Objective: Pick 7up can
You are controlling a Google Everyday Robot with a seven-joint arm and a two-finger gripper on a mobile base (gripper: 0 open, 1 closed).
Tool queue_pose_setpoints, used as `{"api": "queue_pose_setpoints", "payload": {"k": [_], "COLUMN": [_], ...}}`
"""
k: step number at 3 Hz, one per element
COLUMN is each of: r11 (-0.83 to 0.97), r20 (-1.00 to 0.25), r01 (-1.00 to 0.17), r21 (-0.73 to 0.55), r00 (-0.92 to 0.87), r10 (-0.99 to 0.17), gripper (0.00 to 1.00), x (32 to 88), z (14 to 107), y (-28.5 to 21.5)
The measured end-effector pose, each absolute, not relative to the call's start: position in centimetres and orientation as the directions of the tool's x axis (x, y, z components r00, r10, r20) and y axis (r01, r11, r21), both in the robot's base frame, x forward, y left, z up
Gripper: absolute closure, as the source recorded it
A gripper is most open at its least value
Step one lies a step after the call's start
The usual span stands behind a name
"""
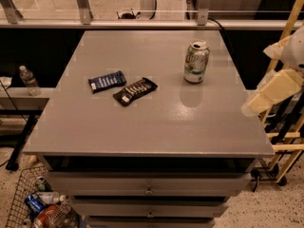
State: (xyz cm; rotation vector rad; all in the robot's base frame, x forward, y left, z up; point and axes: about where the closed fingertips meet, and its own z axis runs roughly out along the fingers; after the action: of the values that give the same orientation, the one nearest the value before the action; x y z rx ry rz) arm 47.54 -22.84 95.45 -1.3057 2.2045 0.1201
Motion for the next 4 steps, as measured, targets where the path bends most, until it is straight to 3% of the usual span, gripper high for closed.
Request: {"api": "queue_pose_setpoints", "payload": {"k": [1, 3, 4], "r11": [0.611, 0.642, 0.678], "r20": [-0.646, -0.684, -0.739], "r01": [-0.773, -0.746, -0.715], "r21": [-0.171, -0.177, -0.17], "r00": [-0.38, -0.375, -0.363], "r10": [-0.662, -0.625, -0.568], "gripper": [0.0, 0.0, 0.0], "x": [50.9, 52.0, 55.3], "z": [94.2, 94.3, 93.8], "y": [-23.0, -22.7, -21.8]}}
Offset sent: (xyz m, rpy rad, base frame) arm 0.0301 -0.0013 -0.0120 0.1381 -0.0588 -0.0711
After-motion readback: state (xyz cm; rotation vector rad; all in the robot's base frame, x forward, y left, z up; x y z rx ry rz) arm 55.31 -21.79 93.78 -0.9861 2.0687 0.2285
